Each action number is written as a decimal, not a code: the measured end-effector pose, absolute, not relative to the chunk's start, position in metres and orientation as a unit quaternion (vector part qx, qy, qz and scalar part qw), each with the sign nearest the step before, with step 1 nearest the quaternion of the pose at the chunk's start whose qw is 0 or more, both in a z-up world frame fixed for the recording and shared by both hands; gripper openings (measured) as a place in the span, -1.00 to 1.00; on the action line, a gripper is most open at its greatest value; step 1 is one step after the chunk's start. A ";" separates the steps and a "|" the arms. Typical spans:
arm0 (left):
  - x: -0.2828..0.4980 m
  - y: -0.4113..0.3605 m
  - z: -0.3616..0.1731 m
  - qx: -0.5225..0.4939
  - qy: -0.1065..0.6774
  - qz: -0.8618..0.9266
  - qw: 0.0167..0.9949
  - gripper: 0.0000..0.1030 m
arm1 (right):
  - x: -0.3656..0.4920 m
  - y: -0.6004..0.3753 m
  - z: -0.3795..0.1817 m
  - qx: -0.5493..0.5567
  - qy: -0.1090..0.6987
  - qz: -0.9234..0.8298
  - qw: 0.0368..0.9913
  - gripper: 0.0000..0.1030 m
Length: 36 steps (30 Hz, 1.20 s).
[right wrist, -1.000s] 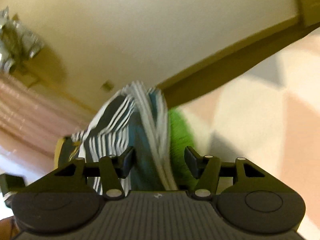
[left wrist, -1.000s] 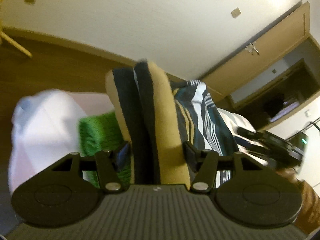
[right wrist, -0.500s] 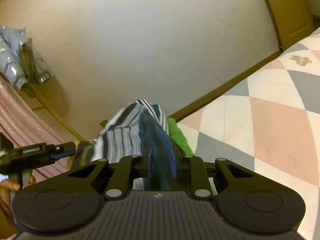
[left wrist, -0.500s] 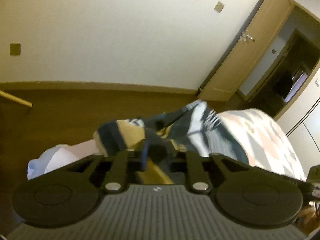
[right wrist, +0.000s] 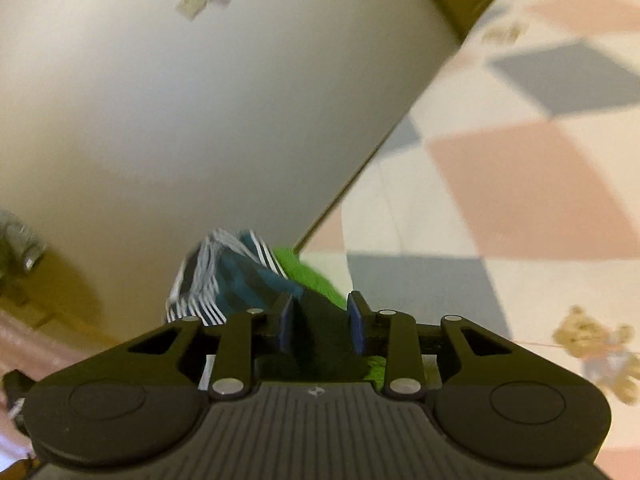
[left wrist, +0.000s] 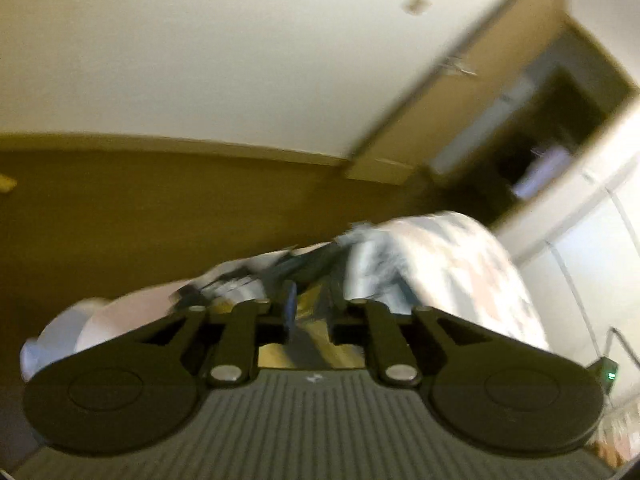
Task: Fold clothes
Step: 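Lower the folded sweater onto the green cloth and open both tools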
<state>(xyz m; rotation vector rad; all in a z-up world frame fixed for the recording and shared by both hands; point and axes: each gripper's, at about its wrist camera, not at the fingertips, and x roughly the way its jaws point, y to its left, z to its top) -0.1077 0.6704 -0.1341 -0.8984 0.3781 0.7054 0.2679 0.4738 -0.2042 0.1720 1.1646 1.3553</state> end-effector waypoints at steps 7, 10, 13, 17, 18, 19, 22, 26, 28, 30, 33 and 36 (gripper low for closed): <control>-0.100 0.690 -0.155 -0.387 0.283 0.302 0.824 -0.82 | 0.214 0.448 -0.156 0.074 0.477 0.578 0.658 -0.38; -0.099 0.697 -0.173 -0.375 0.324 0.300 0.815 -0.86 | 0.186 0.446 -0.146 0.054 0.469 0.575 0.668 -0.38; -0.088 0.710 -0.168 -0.367 0.331 0.290 0.820 -0.88 | 0.148 0.464 -0.164 -0.029 0.468 0.562 0.682 -0.38; -0.099 0.704 -0.138 -0.337 0.328 0.280 0.837 -0.83 | 0.140 0.461 -0.153 -0.015 0.457 0.539 0.707 -0.37; -0.102 0.699 -0.131 -0.331 0.330 0.274 0.841 -0.83 | 0.136 0.457 -0.147 -0.008 0.452 0.545 0.706 -0.37; -0.102 0.694 -0.128 -0.328 0.335 0.265 0.843 -0.83 | 0.132 0.453 -0.141 -0.001 0.446 0.552 0.705 -0.37; -0.094 0.680 -0.129 -0.309 0.361 0.242 0.846 -0.81 | 0.114 0.449 -0.132 -0.004 0.445 0.573 0.688 -0.37; -0.067 0.671 -0.164 -0.282 0.408 0.246 0.832 -0.83 | 0.094 0.464 -0.159 -0.060 0.466 0.567 0.677 -0.38; -0.064 0.666 -0.162 -0.271 0.407 0.252 0.835 -0.84 | 0.092 0.470 -0.174 -0.078 0.474 0.561 0.674 -0.45; -0.067 0.663 -0.151 -0.269 0.395 0.252 0.842 -0.83 | 0.093 0.470 -0.173 -0.079 0.474 0.560 0.675 -0.45; -0.076 0.656 -0.143 -0.263 0.390 0.254 0.845 -0.77 | 0.090 0.459 -0.159 -0.067 0.461 0.567 0.680 -0.44; -0.072 0.650 -0.157 -0.250 0.402 0.263 0.841 -0.76 | 0.079 0.443 -0.147 -0.057 0.449 0.576 0.681 -0.44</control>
